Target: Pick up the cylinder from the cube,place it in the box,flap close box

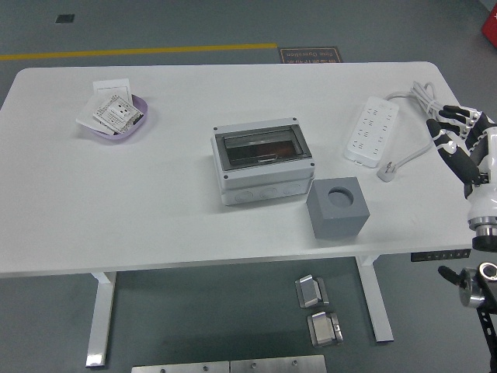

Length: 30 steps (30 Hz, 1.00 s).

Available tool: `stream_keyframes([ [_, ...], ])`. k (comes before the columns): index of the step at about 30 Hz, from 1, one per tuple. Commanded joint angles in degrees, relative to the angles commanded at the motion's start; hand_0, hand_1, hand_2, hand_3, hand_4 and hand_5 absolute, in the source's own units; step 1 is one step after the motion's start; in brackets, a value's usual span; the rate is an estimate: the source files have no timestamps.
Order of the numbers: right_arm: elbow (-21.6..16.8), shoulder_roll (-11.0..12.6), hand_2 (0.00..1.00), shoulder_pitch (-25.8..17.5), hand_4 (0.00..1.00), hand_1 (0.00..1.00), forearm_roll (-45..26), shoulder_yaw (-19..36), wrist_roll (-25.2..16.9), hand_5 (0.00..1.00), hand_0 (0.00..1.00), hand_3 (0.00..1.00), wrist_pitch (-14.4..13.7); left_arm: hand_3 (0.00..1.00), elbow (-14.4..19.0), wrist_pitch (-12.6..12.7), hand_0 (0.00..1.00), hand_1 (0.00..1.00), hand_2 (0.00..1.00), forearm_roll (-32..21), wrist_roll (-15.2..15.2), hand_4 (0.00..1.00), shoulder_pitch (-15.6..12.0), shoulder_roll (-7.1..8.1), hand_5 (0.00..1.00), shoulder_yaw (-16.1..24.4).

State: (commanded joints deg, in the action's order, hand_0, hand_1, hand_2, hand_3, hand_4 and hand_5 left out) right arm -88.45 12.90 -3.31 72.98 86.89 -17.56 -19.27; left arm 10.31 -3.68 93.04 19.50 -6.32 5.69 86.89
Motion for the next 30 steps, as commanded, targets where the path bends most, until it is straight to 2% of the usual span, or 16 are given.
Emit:
stream_keyframes([
  [11, 0.3, -0.8, 0.626, -0.1, 0.956, 0.580, -2.5, 0.5, -0.7, 0.422, 0.707, 0.614, 0.5, 0.682, 0.0, 0.0, 0.682, 0.717, 0.625, -0.7, -0.5, 0.682, 1.4, -0.20, 0.404, -0.1],
  [30, 1.0, -2.2, 0.627, 0.8, 0.983, 0.576, -0.6, 1.2, 0.2, 0.455, 0.706, 0.625, 0.2, 0.683, 0.0, 0.0, 0.683, 0.718, 0.629, -0.7, -0.1, 0.683, 2.3, -0.56, 0.404, 0.7],
])
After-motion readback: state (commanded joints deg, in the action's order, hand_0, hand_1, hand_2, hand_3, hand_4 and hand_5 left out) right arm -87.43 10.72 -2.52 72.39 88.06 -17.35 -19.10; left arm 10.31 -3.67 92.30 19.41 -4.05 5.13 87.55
